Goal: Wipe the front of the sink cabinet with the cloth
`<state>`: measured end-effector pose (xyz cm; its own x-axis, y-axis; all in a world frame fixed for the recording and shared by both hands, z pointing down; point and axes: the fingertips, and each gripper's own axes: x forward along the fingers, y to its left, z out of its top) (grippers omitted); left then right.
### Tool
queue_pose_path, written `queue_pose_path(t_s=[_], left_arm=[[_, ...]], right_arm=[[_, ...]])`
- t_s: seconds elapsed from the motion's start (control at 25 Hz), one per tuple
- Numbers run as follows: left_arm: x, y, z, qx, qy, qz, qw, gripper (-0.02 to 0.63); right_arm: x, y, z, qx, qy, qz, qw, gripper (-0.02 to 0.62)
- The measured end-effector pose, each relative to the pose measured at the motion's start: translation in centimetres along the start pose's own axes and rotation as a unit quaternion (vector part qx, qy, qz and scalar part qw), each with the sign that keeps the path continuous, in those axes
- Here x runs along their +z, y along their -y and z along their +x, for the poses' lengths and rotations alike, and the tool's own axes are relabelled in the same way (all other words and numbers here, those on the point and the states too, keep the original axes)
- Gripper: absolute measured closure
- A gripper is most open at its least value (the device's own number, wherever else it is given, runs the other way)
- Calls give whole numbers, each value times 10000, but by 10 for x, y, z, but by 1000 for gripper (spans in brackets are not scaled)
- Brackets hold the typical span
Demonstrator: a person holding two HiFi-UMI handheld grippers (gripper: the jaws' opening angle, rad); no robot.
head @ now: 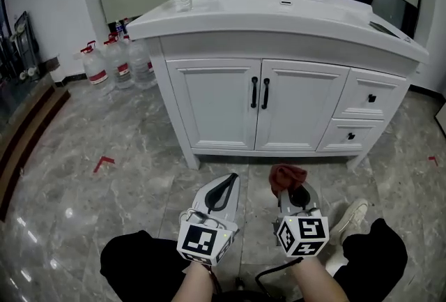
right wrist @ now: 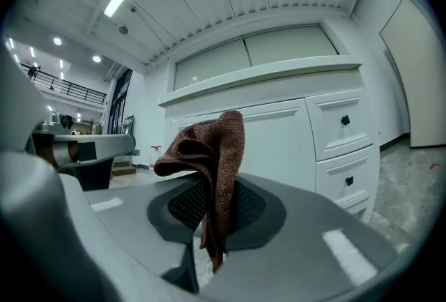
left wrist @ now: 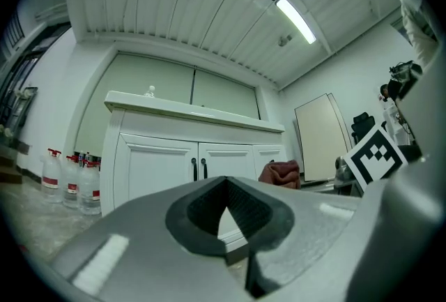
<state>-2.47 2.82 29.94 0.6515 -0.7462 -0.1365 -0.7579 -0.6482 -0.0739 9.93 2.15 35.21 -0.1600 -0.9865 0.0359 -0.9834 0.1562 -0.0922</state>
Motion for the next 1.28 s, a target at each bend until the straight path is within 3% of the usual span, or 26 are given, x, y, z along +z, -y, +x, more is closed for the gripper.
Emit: queue_pose_path(t_s=[0.28, 0.56, 1.28], left_arm=[[9, 9, -28, -69, 38, 29, 10000, 605], [10, 17, -29, -109, 89, -193, 9997, 605], [2, 26, -29, -225, -16, 11, 9997, 605]], right_arm=[[-6, -21, -30, 68, -64, 1, 10000, 515], [5, -21, -40, 81, 59, -101, 9999, 517], [1, -23, -41, 109, 85, -23, 9999, 518]])
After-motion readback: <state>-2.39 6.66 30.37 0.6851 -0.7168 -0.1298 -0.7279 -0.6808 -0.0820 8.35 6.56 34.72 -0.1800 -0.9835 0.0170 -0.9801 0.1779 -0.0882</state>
